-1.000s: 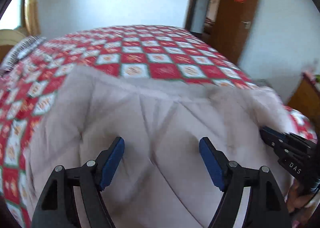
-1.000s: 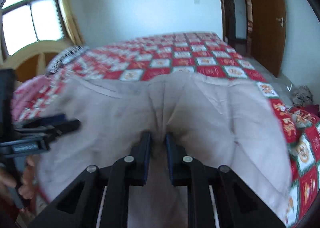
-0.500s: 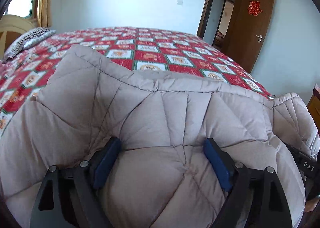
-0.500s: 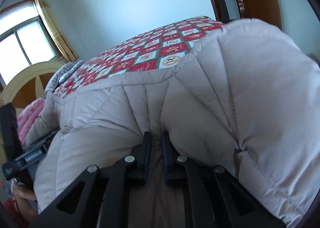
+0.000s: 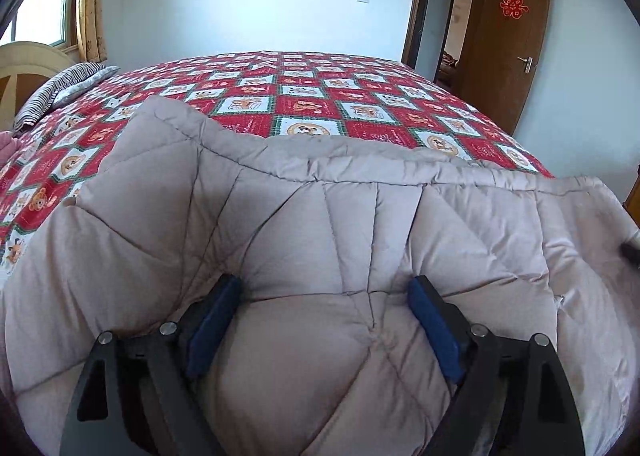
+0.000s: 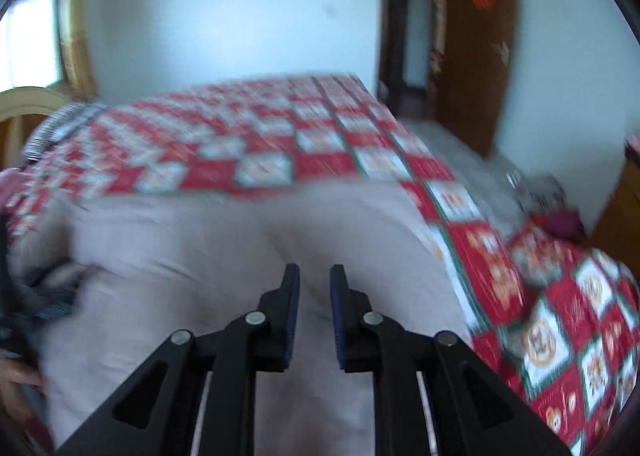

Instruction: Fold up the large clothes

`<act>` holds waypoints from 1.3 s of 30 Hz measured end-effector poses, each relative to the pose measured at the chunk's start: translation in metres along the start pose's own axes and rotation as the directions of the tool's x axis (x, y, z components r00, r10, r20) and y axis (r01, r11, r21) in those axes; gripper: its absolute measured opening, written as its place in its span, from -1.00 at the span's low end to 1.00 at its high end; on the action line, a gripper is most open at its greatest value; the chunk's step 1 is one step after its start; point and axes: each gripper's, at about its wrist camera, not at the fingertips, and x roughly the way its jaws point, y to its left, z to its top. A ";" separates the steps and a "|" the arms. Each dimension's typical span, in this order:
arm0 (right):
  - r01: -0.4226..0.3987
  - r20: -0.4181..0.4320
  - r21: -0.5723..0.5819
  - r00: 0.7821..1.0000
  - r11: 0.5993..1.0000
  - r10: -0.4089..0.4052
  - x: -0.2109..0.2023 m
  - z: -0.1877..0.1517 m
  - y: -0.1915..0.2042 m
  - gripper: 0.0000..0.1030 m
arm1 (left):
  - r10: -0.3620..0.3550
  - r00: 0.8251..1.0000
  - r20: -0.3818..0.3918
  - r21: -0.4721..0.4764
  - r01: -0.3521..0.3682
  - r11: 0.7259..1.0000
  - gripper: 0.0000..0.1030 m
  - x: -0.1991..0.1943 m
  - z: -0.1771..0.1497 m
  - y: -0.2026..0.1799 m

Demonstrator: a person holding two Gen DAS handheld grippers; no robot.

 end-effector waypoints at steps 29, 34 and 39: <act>-0.346 -0.008 0.036 0.938 0.938 0.346 -0.025 -0.030 0.133 -0.90 | 0.133 0.990 0.053 -0.268 -0.114 0.957 0.69 -0.153 -0.054 0.134; -0.380 -0.043 0.068 0.923 0.922 0.383 0.021 -0.058 0.126 -1.00 | 0.141 0.990 -0.002 -0.469 -0.126 0.874 0.68 -0.136 -0.073 0.210; -0.379 -0.044 0.065 0.923 0.923 0.382 0.019 -0.058 0.123 -1.00 | 0.095 0.994 -0.048 -0.444 -0.107 0.890 0.68 -0.097 -0.089 0.202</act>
